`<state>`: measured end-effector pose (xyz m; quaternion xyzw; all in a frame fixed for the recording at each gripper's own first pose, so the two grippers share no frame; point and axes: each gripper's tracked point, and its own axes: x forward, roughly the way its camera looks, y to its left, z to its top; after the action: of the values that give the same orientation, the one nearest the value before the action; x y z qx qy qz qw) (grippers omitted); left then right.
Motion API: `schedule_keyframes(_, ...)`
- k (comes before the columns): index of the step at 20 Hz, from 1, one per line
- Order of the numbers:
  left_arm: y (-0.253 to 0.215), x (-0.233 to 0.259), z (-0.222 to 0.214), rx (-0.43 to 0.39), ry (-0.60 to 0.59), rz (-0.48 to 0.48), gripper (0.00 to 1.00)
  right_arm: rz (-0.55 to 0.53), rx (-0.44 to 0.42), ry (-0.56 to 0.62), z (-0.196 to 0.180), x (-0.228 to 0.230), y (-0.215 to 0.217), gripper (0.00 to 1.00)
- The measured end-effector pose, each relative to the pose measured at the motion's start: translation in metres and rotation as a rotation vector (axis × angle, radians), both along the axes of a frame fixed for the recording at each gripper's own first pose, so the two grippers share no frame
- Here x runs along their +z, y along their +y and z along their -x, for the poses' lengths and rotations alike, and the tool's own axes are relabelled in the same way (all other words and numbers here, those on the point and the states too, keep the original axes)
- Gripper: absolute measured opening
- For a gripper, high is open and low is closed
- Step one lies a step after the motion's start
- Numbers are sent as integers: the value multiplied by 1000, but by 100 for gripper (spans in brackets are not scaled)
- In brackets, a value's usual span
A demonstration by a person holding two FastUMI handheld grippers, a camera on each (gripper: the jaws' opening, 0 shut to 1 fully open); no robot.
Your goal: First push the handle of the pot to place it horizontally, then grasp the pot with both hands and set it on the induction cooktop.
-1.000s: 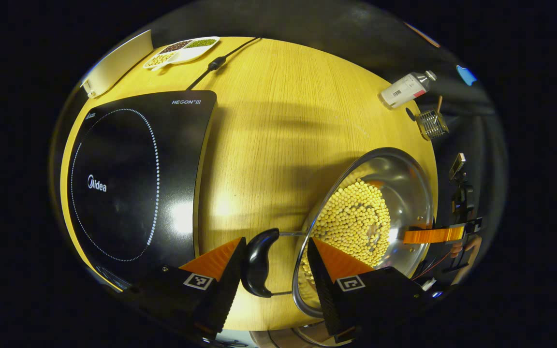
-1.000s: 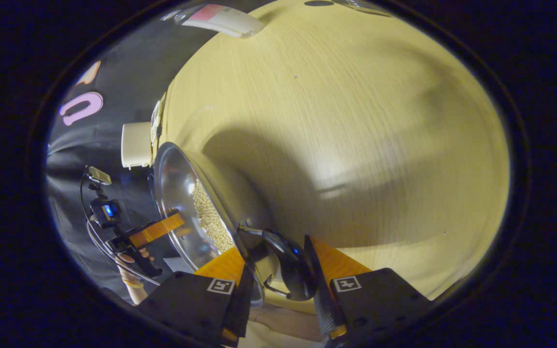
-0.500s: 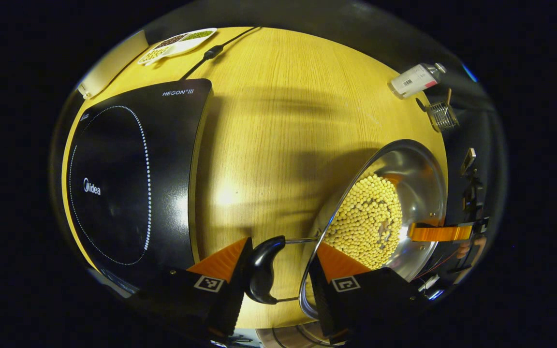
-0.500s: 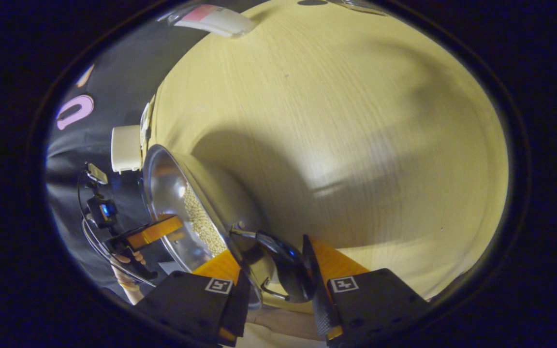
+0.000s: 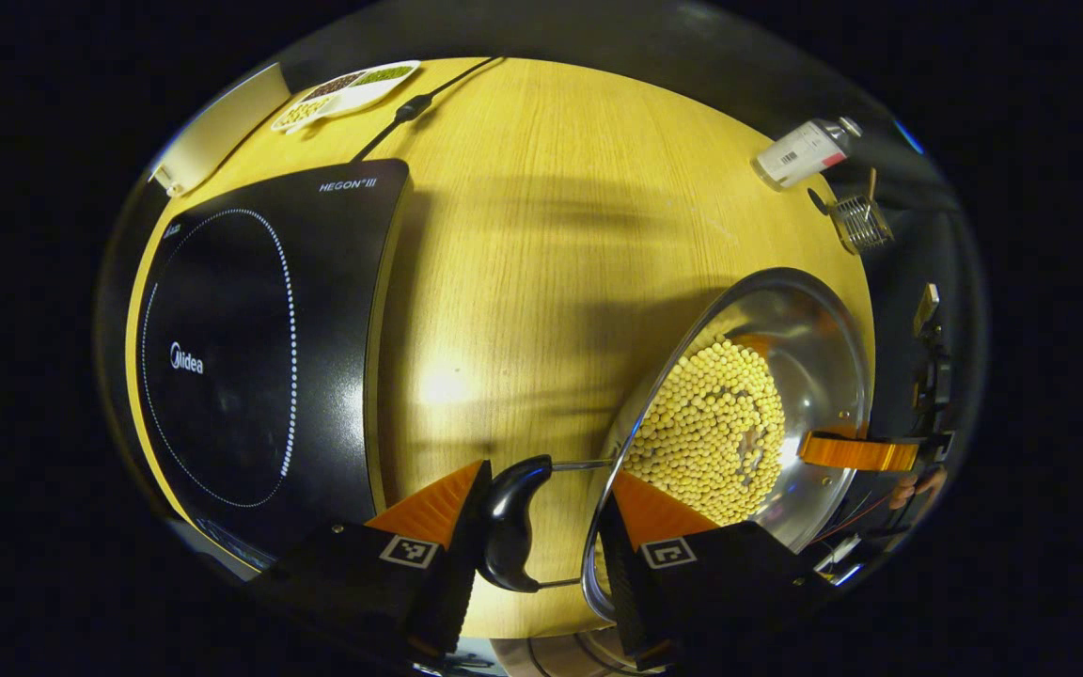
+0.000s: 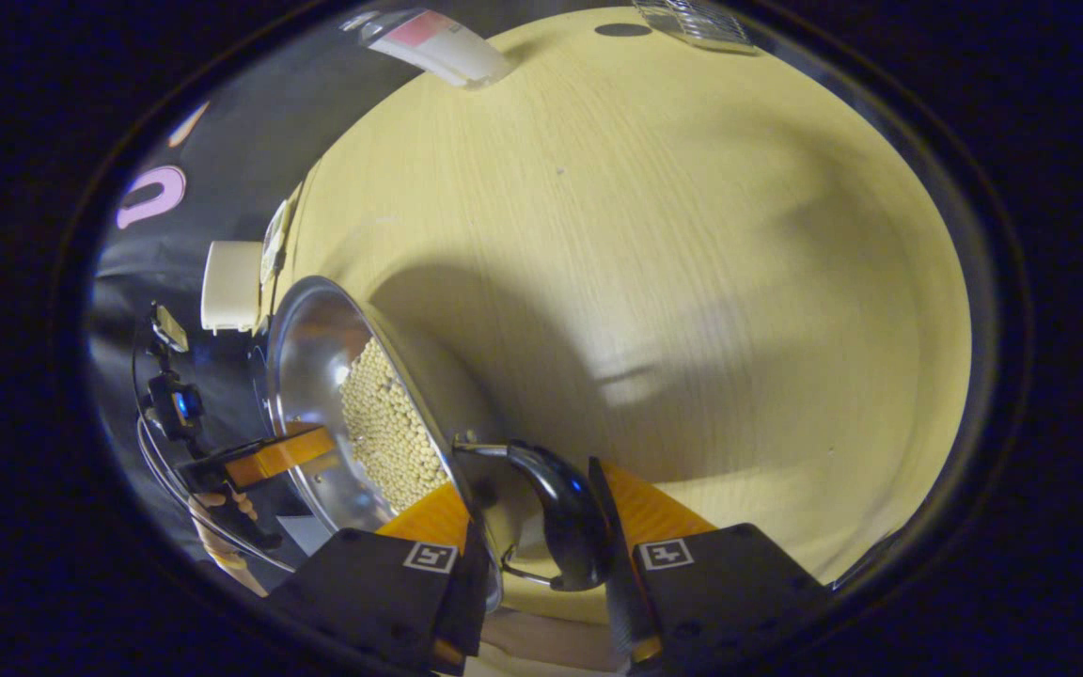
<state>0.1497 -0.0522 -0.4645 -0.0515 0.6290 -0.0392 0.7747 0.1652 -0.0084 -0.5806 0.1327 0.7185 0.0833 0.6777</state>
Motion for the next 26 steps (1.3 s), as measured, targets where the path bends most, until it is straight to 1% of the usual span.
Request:
schedule_keyframes(2, -2, 3, 0, -21, -14, -15, 64, 11, 7, -22, -1, 1, -2, 55)
schedule_keyframes(5, -4, 10, 2, -30, -31, -11, 64, 15, 10, -56, -1, 4, 0, 55)
schedule_keyframes(6, -6, 14, 6, -31, -30, -9, 63, 18, 13, -63, 1, 6, -2, 50)
schedule_keyframes(8, -8, 17, 14, -34, -13, -4, 63, 30, 17, -62, 11, 20, -8, 50)
schedule_keyframes(9, -10, 19, 20, -36, -8, 2, 65, 35, 21, -68, 14, 26, -12, 50)
schedule_keyframes(11, -14, 27, 31, -36, -10, 13, 61, 38, 24, -79, 21, 34, -18, 50)
schedule_keyframes(12, -15, 31, 36, -40, -15, 16, 63, 39, 22, -83, 25, 38, -20, 50)
schedule_keyframes(15, -17, 38, 47, -57, -20, 20, 63, 45, 16, -95, 35, 45, -17, 50)
schedule_keyframes(16, -17, 41, 52, -62, -22, 23, 64, 49, 7, -96, 43, 51, -20, 55)
schedule_keyframes(21, -16, 50, 68, -99, -32, 40, 63, 69, -37, -126, 68, 70, -25, 55)
schedule_keyframes(26, -3, 59, 81, -175, -52, 54, 64, 97, -95, -154, 100, 84, -16, 55)
